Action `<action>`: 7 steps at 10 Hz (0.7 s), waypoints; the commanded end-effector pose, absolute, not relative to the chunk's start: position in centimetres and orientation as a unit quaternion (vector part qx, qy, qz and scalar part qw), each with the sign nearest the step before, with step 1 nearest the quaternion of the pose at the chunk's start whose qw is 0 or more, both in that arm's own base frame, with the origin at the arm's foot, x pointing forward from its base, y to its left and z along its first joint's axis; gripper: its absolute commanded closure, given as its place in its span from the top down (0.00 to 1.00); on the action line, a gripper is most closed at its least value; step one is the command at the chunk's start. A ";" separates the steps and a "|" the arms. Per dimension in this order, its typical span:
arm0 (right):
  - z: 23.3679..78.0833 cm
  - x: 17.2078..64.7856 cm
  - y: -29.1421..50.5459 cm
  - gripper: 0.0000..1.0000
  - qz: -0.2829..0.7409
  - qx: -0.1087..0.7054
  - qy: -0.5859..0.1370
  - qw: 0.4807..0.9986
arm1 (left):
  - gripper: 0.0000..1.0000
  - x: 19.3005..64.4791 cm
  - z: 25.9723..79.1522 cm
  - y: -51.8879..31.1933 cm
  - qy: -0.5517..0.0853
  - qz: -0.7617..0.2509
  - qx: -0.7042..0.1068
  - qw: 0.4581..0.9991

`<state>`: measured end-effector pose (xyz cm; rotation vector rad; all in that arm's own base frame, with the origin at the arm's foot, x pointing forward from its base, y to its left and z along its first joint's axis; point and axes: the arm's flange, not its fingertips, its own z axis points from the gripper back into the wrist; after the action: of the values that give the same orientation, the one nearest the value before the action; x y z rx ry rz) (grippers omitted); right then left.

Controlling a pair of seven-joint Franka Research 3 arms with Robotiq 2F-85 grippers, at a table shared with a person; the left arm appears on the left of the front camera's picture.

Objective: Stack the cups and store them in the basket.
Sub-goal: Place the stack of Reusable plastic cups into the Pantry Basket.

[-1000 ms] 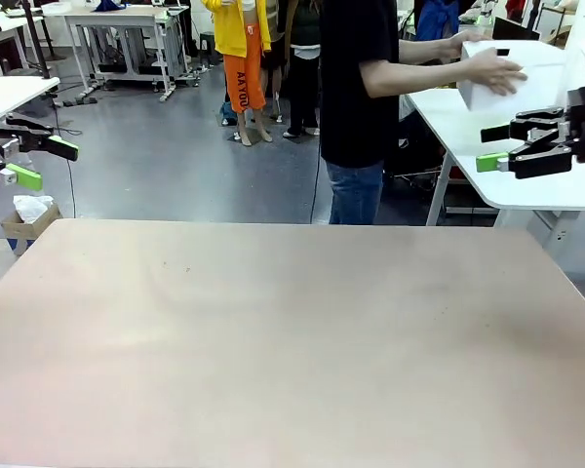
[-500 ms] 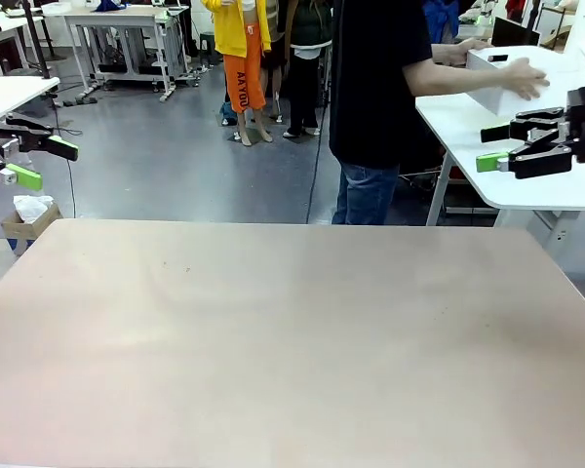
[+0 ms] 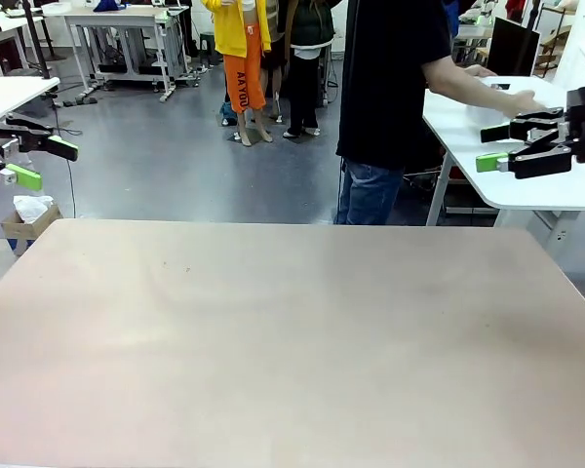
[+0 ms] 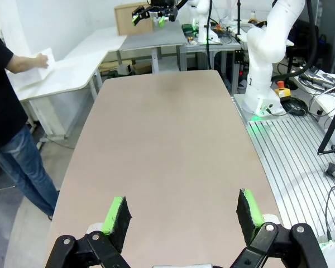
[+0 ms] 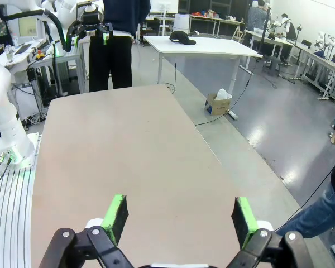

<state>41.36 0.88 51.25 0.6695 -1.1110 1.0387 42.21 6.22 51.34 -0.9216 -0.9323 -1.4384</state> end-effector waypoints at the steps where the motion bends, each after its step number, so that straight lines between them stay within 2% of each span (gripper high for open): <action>1: 51.4 41.5 1.1 1.00 0.453 0.303 -0.502 0.671 | 1.00 42.0 51.6 6.1 -0.393 -0.610 -0.396 0.563; 7: 51.4 41.5 1.1 1.00 0.453 0.303 -0.502 0.671 | 1.00 42.0 51.6 6.1 -0.393 -0.610 -0.396 0.563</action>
<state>41.36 0.89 51.25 0.6695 -1.1108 1.0389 42.21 6.22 51.34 -0.9216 -0.9324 -1.4384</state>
